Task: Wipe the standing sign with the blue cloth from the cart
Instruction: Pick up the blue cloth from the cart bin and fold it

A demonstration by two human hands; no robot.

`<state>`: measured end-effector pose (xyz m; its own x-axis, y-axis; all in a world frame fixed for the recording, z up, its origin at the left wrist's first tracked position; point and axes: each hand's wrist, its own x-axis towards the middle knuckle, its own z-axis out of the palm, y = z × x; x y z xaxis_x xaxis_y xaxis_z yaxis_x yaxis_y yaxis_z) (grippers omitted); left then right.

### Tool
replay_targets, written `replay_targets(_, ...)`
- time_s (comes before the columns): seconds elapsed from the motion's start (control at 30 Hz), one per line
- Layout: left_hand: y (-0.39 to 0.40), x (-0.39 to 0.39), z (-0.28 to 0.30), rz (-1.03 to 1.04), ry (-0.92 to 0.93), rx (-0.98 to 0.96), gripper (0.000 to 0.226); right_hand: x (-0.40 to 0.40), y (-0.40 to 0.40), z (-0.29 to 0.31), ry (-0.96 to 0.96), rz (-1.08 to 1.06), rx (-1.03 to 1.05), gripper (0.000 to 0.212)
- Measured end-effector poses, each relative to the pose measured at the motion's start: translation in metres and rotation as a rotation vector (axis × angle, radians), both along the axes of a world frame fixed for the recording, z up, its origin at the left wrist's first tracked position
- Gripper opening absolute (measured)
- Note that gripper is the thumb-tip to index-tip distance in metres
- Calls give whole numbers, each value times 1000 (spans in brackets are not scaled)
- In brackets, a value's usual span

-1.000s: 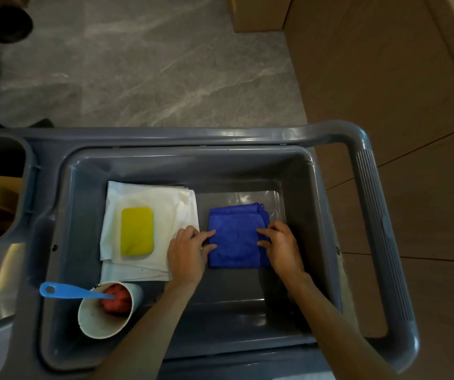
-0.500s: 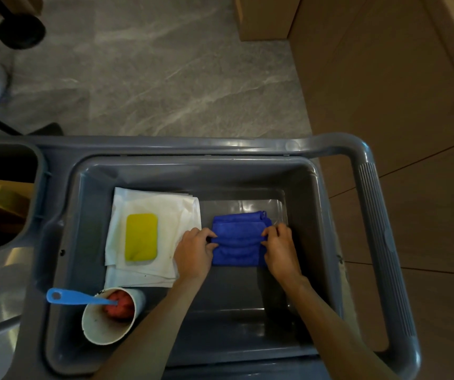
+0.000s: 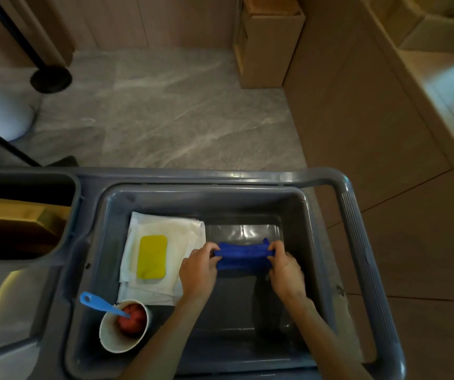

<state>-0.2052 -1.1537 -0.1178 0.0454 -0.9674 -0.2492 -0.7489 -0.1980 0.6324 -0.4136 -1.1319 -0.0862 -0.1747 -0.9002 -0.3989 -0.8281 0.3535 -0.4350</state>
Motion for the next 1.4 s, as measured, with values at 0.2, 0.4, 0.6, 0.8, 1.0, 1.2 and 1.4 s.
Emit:
replay_targets(0.2, -4, 1, 25, 39, 11, -68, 18, -1, 2, 26, 0, 5, -167, 34)
replay_targets(0.4, -6, 4, 47, 119, 129, -105, 16, -2, -10, 44, -230, -77, -228, 25)
replay_targets(0.6, -19, 8, 82, 128, 306, -182, 18, -6, -28, 70, -377, -116, -309, 19)
replay_targets(0.8, -35, 9, 125, 130, 473, -241, 24, -15, -44, 106, -402, -82, -399, 14)
replay_targets(1.0, -54, 12, 171, 106, 536, -313, 32, -18, -61, 145, -462, -110, -468, 14)
replay_targets(1.2, -71, 16, 210, 130, 575, -393, 27, -18, -77, 186, -492, -98, -543, 15)
replay_targets(1.4, -79, 18, 235, 148, 598, -435, 28, -20, -89, 220, -474, -37, -608, 19)
